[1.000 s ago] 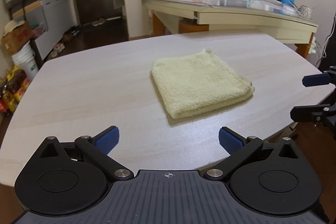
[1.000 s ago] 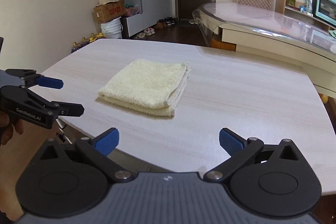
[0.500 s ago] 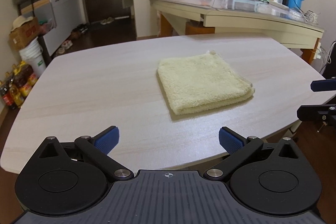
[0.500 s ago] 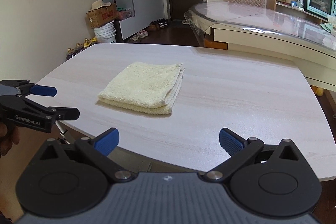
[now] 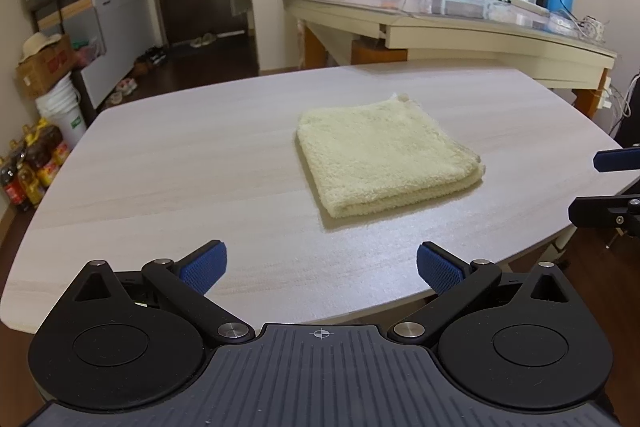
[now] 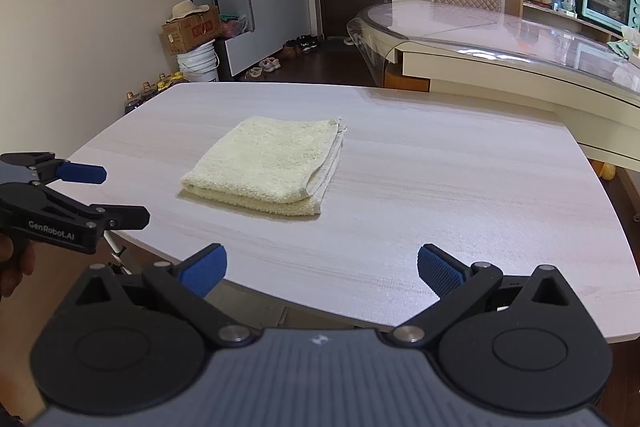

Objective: Fold towel

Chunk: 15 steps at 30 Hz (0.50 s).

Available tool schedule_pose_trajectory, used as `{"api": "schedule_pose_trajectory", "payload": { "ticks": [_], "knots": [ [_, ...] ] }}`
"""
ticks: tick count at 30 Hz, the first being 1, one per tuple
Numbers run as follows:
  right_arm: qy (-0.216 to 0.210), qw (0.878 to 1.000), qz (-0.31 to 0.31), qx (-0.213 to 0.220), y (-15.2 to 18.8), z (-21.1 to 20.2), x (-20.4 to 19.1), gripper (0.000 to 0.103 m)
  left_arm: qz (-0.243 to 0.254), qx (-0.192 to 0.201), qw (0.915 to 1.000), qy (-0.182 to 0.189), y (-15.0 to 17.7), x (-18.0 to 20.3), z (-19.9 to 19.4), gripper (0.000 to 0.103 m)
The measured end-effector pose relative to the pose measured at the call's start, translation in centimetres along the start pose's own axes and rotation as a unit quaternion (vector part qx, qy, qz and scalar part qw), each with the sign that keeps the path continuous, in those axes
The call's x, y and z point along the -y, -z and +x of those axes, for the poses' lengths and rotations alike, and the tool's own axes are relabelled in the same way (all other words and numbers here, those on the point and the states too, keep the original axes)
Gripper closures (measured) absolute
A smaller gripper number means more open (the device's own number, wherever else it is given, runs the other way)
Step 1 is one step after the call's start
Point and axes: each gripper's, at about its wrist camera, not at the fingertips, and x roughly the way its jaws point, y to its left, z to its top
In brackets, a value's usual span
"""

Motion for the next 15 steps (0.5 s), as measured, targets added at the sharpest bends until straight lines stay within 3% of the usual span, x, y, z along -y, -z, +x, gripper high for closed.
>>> {"api": "schedule_pose_trajectory", "payload": {
  "ticks": [15],
  "knots": [
    [-0.017, 1.0, -0.01, 0.011, -1.3, 1.1, 0.5, 0.0, 0.023, 0.004, 0.9997, -0.003, -0.7, 0.1, 1.3, 0.0]
  ]
}}
